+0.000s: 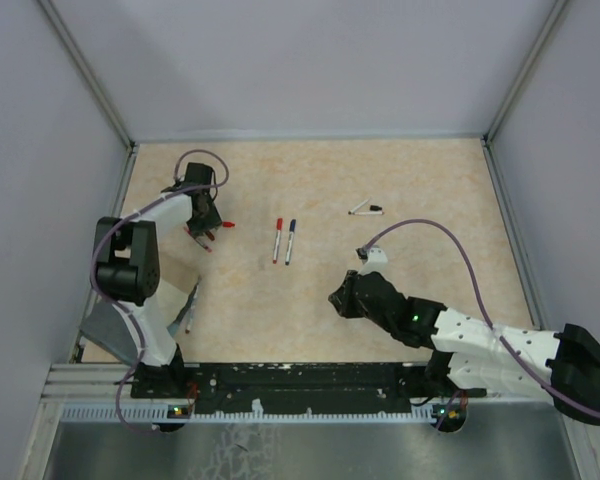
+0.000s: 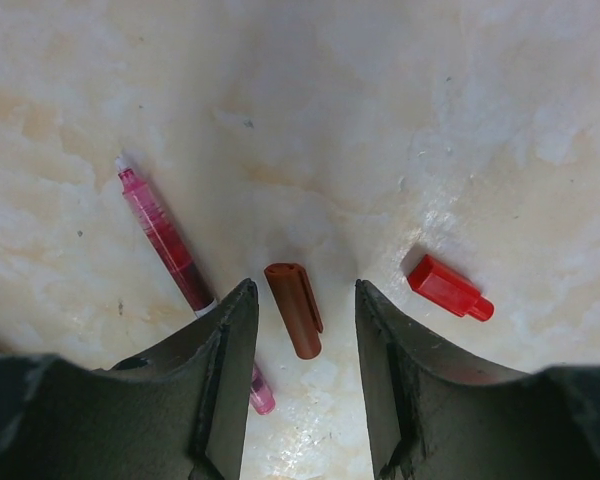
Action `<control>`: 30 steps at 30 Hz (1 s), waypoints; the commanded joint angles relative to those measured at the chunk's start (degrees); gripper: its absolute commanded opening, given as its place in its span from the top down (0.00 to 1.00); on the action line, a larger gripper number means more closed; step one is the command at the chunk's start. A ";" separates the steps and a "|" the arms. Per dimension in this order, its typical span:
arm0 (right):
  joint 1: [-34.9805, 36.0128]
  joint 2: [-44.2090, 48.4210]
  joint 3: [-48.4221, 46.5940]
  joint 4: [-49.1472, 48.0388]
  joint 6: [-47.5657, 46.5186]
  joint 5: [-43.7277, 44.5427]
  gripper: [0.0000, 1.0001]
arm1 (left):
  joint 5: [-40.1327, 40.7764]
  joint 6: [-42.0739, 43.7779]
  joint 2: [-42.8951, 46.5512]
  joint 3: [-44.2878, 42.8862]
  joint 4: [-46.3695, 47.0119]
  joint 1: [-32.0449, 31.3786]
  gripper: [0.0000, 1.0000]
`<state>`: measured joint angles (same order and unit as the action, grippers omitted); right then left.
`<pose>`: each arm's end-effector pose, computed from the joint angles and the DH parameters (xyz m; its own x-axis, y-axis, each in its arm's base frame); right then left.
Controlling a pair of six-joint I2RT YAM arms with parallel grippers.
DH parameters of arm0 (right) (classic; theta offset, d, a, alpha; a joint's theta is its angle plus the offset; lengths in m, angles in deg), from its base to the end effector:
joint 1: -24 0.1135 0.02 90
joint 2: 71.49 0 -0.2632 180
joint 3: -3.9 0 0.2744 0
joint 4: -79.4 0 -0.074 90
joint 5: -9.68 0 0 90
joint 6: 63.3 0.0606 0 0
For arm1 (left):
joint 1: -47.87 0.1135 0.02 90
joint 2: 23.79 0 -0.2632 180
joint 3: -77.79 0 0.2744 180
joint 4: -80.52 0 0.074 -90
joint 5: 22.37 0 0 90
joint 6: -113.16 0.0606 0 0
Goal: Insert the pens into the pen caps
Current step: Pick up the pen cap from the center of the board.
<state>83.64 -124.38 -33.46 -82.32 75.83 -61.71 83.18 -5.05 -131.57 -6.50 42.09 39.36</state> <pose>0.1354 0.1928 0.1768 -0.7011 0.2211 -0.6780 -0.2347 0.8262 0.5121 0.4122 -0.0452 0.1380 -0.7773 -0.3442 -0.5266 -0.3968 0.9178 -0.0141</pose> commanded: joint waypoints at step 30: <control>0.42 4.42 -1.11 4.10 -0.08 4.41 0.91 | -5.73 1.12 12.27 4.67 -0.88 -0.78 0.84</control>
<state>83.64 -121.62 -33.46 -78.80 75.96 -60.48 81.61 -5.31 -126.63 -4.55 40.45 39.29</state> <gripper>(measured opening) 0.086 0.175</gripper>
